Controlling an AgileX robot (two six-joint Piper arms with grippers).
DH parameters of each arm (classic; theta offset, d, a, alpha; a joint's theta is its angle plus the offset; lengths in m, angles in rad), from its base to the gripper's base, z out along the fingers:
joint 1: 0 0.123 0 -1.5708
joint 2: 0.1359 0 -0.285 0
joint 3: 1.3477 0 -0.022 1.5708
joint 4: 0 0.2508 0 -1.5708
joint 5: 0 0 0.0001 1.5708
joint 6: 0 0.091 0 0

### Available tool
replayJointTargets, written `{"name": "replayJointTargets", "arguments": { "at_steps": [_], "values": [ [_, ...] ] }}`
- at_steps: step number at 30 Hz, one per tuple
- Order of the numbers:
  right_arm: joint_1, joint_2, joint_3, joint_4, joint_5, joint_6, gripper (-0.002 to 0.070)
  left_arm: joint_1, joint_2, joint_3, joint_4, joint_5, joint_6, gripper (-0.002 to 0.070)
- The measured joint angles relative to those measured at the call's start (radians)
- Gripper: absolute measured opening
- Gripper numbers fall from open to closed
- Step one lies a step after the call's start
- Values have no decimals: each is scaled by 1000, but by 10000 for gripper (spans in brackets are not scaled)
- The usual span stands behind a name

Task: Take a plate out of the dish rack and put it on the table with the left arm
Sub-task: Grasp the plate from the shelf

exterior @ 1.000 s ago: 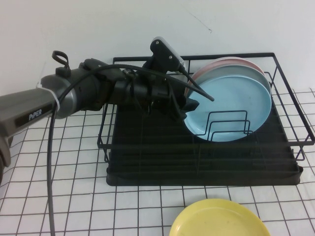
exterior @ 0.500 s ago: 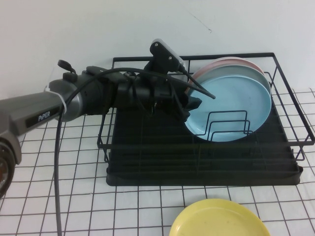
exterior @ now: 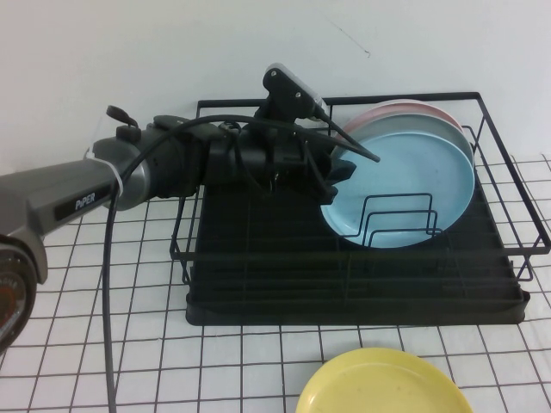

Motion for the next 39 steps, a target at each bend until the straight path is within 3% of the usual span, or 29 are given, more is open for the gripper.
{"name": "replayJointTargets", "arguments": {
  "at_steps": [5, 16, 39],
  "values": [
    [0, 0, 0, 0, 0, 0, -1, 0, 0, -2, -18, 20, 2, 318],
    [0, 0, 0, 0, 0, 0, -1, 0, 8, -17, -17, 24, 96, 312],
    [0, 0, 0, 0, 0, 0, -1, 0, -61, -23, 141, 169, 79, 312]
  ]
}}
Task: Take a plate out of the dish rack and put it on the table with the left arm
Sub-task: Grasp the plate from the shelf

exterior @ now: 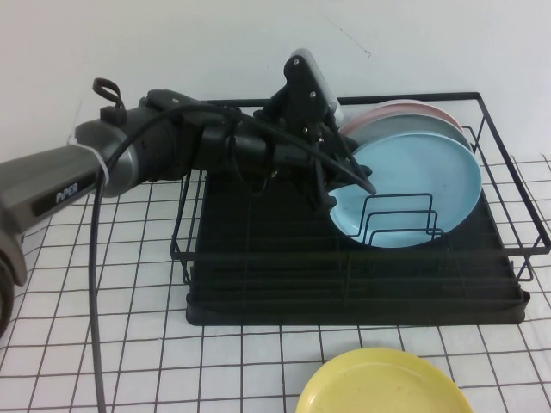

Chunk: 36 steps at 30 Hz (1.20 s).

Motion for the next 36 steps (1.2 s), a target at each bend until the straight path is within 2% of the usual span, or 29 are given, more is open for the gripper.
{"name": "replayJointTargets", "arguments": {
  "at_steps": [9, 18, 21, 27, 36],
  "values": [
    [0, 0, 0, 0, 0, 0, -1, 0, 44, 0, -6, -56, 4, 312],
    [0, 0, 0, 0, 0, 0, -1, 0, 73, 0, -138, -80, 75, 308],
    [0, 0, 0, 0, 0, 0, -1, -1, 74, 0, -179, -98, 78, 266],
    [0, 0, 0, 0, 0, 0, -1, -1, 76, 0, -194, -114, 96, 85],
    [0, 0, 0, 0, 0, 0, -1, -1, 70, 0, -186, -124, 96, 78]
  ]
}}
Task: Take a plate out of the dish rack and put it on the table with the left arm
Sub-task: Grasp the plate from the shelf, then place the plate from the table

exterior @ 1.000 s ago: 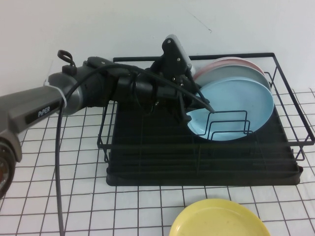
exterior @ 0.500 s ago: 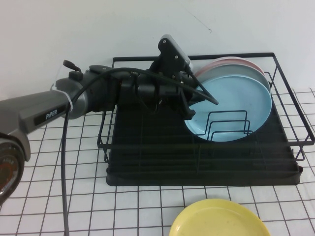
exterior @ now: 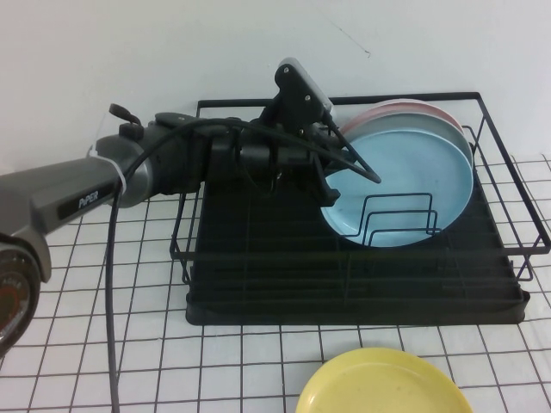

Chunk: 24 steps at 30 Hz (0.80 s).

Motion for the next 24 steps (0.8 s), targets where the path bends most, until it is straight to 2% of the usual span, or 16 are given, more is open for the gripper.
{"name": "replayJointTargets", "arguments": {
  "at_steps": [5, 15, 18, 24],
  "values": [
    [0, 0, 0, 0, 0, 0, -1, 0, -55, 0, 45, -6, -52, 77],
    [0, 0, 0, 0, 0, 0, -1, 0, -230, 0, 259, -20, -258, 77],
    [0, 0, 0, 0, 0, 0, -1, 0, -295, 0, 336, 28, -376, 57],
    [0, 0, 0, 0, 0, 0, -1, 0, -424, 0, 557, 140, -736, 57]
  ]
}}
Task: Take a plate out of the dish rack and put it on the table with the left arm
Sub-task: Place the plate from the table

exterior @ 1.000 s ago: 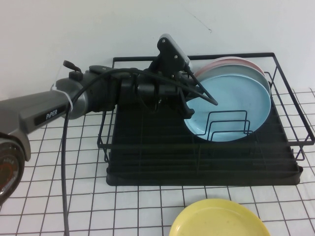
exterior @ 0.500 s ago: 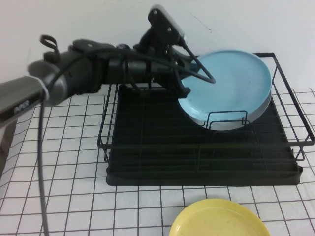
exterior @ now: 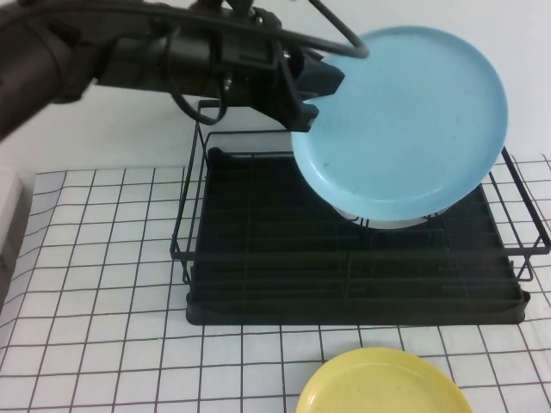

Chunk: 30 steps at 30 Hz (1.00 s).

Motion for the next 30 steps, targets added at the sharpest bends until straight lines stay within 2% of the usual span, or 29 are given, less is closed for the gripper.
{"name": "replayJointTargets", "arguments": {
  "at_steps": [4, 10, 13, 17, 24, 30],
  "values": [
    [0, 0, 0, 0, 0, 0, -1, 0, -68, 0, 65, 102, -148, 57],
    [0, 0, 0, 0, 0, 0, -1, -1, -111, 3, 128, 438, -346, 57],
    [0, 0, 0, 0, 0, 0, -1, -28, -111, 48, 176, 518, -406, 57],
    [0, 0, 0, 0, 0, 0, -1, -80, -105, 146, 228, 501, -463, 57],
    [0, 0, 0, 0, 0, 0, -1, -169, -76, 290, 222, 375, -518, 57],
    [0, 0, 0, 0, 0, 0, -1, -180, 27, 307, 199, 315, -558, 57]
  ]
}}
